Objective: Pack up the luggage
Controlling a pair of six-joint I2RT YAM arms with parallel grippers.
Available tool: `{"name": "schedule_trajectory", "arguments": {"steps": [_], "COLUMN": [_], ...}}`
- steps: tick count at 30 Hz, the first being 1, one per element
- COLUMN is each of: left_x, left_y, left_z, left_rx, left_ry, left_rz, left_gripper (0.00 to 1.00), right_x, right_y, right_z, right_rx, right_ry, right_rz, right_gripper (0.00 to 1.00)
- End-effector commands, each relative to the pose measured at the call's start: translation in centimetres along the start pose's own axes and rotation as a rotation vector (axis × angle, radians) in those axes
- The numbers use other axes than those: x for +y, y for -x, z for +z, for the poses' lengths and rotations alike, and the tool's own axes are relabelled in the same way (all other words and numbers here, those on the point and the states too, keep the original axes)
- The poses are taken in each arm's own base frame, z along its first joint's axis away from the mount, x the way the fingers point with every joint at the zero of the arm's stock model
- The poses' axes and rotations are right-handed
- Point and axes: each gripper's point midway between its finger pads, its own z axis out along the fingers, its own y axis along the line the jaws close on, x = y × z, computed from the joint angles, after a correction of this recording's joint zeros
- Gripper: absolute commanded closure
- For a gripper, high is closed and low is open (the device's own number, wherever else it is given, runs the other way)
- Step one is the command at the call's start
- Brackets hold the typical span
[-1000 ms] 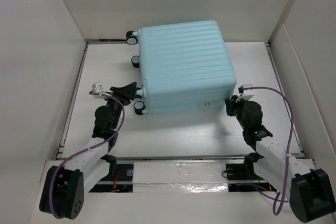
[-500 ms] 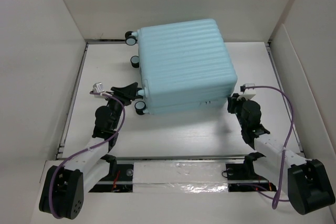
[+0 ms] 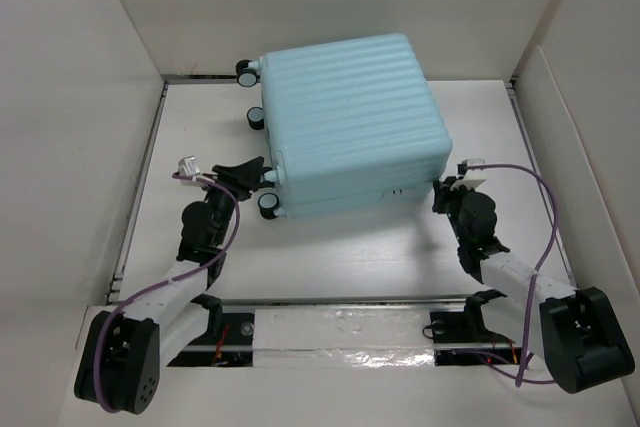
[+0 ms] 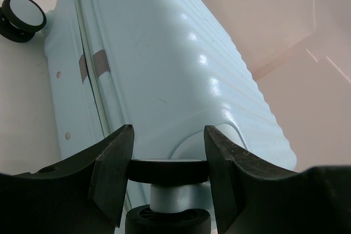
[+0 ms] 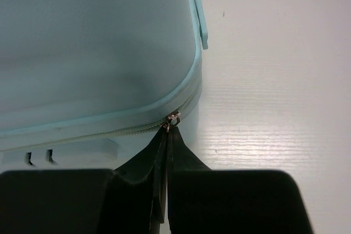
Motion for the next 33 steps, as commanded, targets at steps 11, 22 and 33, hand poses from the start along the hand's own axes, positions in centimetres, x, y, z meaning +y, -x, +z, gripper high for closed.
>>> {"name": "schedule_trajectory", "arguments": {"steps": [11,22,33], "left_x": [-8.9,-9.0,-10.5], "left_y": [-0.8,-2.5,-3.0], "left_z": [1.5,0.4,-0.5], "left_rx": [-0.016,0.06,0.098], "left_ry": [-0.204,-0.246,-0.298], "left_rz": [0.056,0.002,-0.021], "left_gripper": [1.0,1.0,1.0], "right_x": [20.6,20.0,27.5], "right_y": [0.1,7.3,2.2], "right_z": [-3.2,-5.5,-7.7], "right_rx": [0.083,0.036,0.093], "right_ry": [0.511,0.58,0.838], "right_rz": [-0.112,-0.145,-0.001], "right_gripper": [1.0,1.0,1.0]}}
